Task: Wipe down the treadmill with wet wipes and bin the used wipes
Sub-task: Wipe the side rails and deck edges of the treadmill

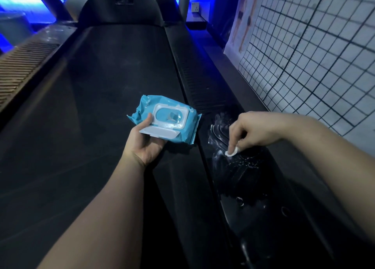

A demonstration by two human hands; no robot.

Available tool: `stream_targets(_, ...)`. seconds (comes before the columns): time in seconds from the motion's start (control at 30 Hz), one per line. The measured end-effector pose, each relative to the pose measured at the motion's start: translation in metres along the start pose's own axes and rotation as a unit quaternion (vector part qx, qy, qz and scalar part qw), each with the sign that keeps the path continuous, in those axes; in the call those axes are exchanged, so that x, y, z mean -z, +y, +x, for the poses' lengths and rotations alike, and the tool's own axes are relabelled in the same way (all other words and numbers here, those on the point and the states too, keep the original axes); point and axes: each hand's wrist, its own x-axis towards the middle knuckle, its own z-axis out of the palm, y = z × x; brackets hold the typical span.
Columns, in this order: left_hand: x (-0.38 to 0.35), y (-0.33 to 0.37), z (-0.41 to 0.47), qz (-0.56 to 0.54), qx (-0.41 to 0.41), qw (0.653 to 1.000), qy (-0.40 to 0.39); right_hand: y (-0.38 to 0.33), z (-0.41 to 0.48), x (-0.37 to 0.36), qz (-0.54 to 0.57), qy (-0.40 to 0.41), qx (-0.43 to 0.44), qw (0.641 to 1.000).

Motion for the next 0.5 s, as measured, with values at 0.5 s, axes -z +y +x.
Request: stream_targets(0.5, 0.000, -0.001, 0.001, 0.013, 0.002, 1.000, 0.006, 0.005, 0.003, -0.017, 0.158, 0.074, 0.052, 0.983)
